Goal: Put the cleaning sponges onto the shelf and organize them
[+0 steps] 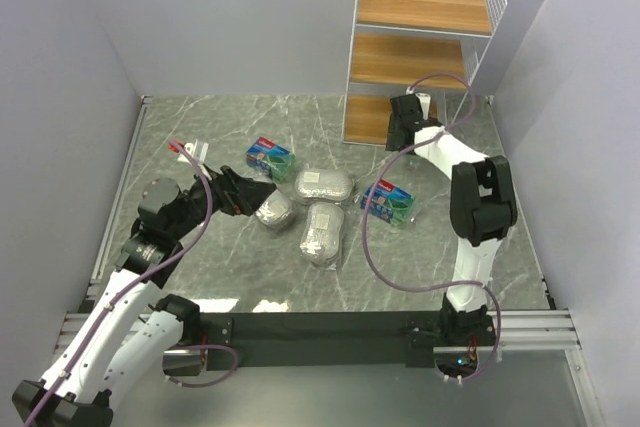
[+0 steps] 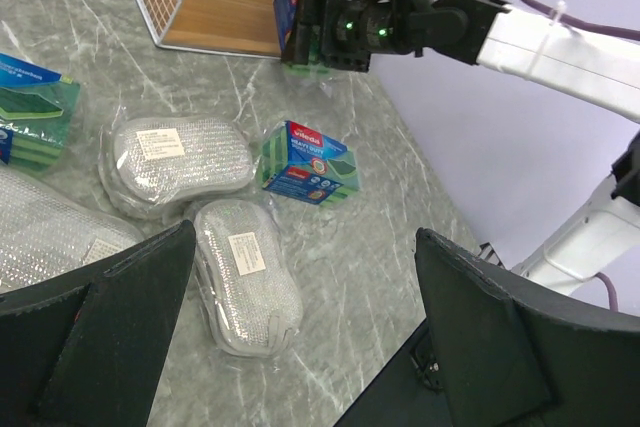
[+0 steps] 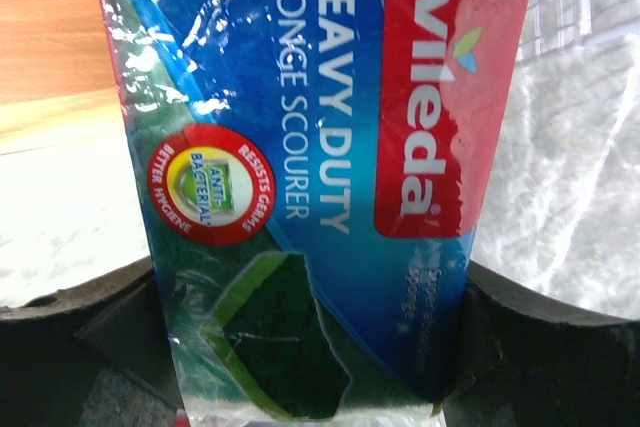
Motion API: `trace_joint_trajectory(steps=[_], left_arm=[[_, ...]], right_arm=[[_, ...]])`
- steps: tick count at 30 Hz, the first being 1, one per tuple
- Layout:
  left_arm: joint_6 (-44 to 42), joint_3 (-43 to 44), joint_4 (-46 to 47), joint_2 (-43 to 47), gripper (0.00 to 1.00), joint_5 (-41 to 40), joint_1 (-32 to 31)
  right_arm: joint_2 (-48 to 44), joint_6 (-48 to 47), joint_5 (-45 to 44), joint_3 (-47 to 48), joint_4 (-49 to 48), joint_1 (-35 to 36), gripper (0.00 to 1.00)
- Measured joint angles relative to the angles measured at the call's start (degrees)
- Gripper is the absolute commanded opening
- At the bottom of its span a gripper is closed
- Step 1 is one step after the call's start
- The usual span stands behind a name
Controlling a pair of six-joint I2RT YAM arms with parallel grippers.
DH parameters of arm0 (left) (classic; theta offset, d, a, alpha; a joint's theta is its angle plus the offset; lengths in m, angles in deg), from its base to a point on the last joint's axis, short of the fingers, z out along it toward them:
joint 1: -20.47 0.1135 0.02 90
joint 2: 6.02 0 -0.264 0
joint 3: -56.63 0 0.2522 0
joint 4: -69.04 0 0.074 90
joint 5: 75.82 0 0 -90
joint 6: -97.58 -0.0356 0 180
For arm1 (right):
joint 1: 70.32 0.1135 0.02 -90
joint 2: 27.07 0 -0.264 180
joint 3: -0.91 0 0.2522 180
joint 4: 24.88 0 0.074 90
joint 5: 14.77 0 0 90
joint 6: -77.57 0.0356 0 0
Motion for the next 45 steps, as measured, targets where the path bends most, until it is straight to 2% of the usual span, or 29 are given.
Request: trace_joint_trajectory(steps=[15, 22, 45], left_arm=[[0.0, -0.3, 0.0, -0.2, 0.98, 0.1, 0.0], [0.0, -1.0, -0.4, 1.2, 0.99, 0.0, 0.0], [0.0, -1.0, -0.8, 1.6, 0.99, 0.1, 0.0]], right_arm=[[2.4, 1.7, 0.0, 0.1, 2.4, -1.6, 0.79], [2.9, 3.2, 0.1, 0.2, 4.6, -5.1, 0.79], [2.9, 3.3, 8.3, 3.3, 7.5, -11.1, 0.77]])
